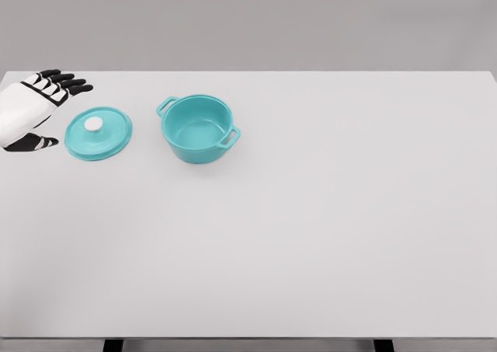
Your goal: Cover the pot with left arm
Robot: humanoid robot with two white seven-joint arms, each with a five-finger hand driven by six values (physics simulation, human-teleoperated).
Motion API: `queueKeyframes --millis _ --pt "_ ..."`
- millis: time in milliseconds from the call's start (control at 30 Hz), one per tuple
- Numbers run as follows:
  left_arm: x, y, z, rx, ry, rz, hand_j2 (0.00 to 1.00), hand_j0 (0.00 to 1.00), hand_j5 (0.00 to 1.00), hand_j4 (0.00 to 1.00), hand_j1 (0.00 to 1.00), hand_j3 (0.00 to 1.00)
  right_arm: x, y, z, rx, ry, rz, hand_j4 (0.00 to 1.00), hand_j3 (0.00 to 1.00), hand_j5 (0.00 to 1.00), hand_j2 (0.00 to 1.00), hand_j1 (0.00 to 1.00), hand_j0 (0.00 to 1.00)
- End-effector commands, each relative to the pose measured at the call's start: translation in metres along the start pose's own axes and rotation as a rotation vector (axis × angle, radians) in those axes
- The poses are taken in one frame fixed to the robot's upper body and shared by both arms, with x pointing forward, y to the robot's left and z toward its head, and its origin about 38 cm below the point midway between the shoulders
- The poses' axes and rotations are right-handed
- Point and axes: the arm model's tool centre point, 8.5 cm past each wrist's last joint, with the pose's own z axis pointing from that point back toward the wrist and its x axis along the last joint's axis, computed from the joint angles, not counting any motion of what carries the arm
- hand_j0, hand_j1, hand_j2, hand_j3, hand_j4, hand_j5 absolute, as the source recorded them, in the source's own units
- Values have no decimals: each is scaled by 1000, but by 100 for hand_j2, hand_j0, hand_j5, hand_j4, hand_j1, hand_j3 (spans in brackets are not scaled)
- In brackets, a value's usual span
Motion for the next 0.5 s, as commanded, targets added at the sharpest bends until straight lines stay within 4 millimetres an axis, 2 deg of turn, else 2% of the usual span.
queueKeyframes --millis 0,167,233,400,433,467 --pt "0 1 0 5 -1 4 100 100 100 100 100 100 0 0 0 0 1 0 100 100 100 100 100 100" --pt "-3 -1 2 1 9 12 100 100 100 100 100 100 0 0 0 0 1 0 100 100 100 100 100 100" --pt "-12 4 1 4 26 12 100 100 100 100 100 100 0 0 0 0 1 0 100 100 100 100 100 100" --pt "-46 23 -17 -217 87 -1 100 100 100 100 100 100 0 0 0 0 -1 0 100 100 100 100 100 100" --pt "-43 10 -22 -293 70 15 100 100 100 100 100 100 1 0 0 0 -1 0 100 100 100 100 100 100" --pt "-49 9 -27 -303 72 40 100 100 100 100 100 100 0 0 0 0 -1 0 100 100 100 100 100 100"
